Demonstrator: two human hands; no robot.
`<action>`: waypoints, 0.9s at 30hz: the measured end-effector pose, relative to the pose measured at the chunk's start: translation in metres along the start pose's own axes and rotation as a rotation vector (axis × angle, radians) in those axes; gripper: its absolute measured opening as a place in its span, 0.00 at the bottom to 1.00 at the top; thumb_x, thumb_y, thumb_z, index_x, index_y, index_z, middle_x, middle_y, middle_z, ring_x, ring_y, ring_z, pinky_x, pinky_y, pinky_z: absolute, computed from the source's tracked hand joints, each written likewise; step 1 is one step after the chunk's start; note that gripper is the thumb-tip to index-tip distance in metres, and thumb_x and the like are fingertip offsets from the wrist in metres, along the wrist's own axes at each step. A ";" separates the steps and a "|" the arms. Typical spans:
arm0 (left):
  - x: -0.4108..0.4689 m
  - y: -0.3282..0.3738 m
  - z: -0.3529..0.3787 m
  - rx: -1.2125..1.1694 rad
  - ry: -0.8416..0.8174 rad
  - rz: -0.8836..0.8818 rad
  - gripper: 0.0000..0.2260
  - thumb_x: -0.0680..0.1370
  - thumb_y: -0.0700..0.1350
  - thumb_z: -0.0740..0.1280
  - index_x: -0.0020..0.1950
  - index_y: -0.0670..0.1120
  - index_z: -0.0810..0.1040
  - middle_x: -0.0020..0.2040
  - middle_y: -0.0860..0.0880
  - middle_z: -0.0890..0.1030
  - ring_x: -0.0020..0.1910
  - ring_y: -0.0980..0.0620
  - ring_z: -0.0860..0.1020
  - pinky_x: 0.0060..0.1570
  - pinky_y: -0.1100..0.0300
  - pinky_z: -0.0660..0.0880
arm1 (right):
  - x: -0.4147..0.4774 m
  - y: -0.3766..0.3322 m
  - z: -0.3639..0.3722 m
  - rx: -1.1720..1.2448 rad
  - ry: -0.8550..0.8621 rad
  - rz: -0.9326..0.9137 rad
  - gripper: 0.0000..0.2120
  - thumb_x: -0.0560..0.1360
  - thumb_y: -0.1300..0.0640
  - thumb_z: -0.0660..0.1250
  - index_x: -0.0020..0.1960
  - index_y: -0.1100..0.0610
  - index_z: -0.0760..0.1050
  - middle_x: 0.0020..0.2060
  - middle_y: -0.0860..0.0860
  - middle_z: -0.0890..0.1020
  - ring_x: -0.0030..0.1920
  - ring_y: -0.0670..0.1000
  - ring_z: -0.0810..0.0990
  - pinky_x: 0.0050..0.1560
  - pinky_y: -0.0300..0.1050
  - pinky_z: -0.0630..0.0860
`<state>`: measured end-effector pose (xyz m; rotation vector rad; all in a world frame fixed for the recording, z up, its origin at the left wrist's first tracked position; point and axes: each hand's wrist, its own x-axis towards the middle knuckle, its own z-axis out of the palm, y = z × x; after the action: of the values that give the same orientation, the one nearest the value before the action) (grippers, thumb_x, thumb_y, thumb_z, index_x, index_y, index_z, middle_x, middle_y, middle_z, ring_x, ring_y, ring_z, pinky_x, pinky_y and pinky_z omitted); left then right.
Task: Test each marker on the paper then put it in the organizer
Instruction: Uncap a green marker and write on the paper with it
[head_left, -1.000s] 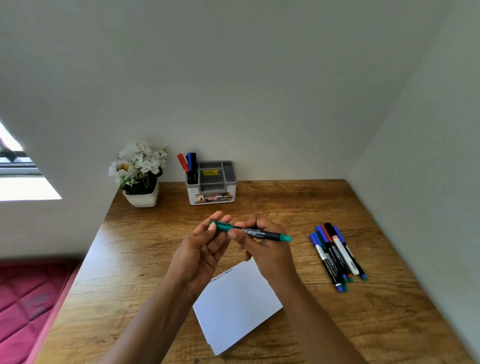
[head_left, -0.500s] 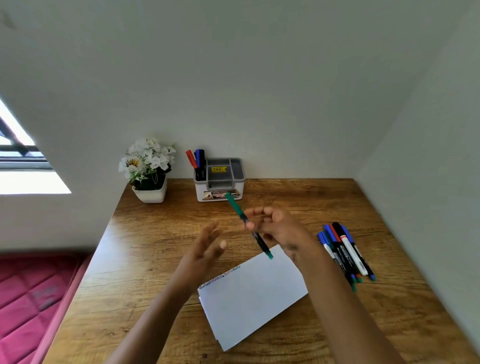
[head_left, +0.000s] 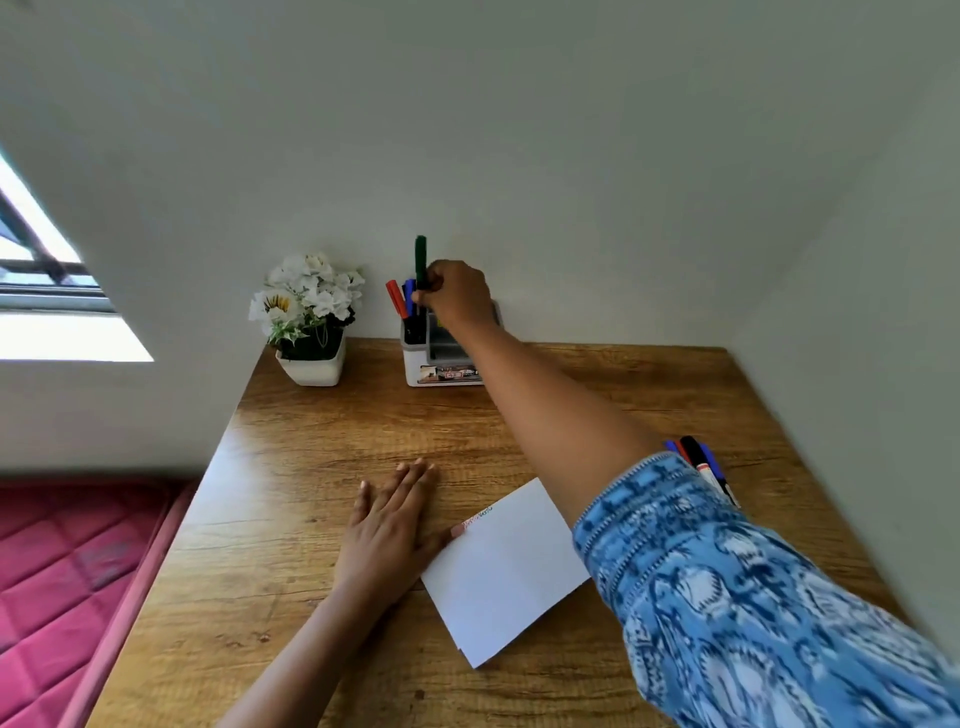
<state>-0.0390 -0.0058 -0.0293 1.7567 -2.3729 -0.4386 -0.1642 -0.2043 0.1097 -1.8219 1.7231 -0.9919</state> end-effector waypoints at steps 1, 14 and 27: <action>0.000 0.001 -0.001 -0.004 0.001 0.000 0.40 0.69 0.75 0.39 0.77 0.57 0.43 0.74 0.60 0.40 0.74 0.60 0.37 0.72 0.52 0.33 | 0.003 0.003 0.006 -0.044 -0.025 0.004 0.10 0.72 0.60 0.72 0.52 0.62 0.80 0.50 0.58 0.84 0.51 0.56 0.82 0.46 0.43 0.74; 0.002 0.001 0.001 0.012 -0.012 -0.001 0.42 0.68 0.76 0.37 0.77 0.57 0.43 0.75 0.59 0.40 0.74 0.58 0.36 0.73 0.50 0.34 | 0.010 0.020 0.019 -0.359 -0.066 0.048 0.11 0.76 0.61 0.66 0.58 0.59 0.76 0.54 0.55 0.79 0.53 0.54 0.79 0.44 0.43 0.72; 0.003 -0.002 0.003 0.023 -0.009 0.010 0.46 0.64 0.78 0.32 0.78 0.56 0.43 0.76 0.58 0.40 0.74 0.58 0.36 0.70 0.52 0.30 | -0.173 0.091 -0.008 -0.187 0.169 0.089 0.08 0.74 0.60 0.67 0.52 0.55 0.79 0.49 0.50 0.81 0.51 0.51 0.78 0.44 0.42 0.76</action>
<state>-0.0393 -0.0089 -0.0330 1.7556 -2.4009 -0.4205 -0.2252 -0.0450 0.0135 -1.7981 2.0424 -1.0026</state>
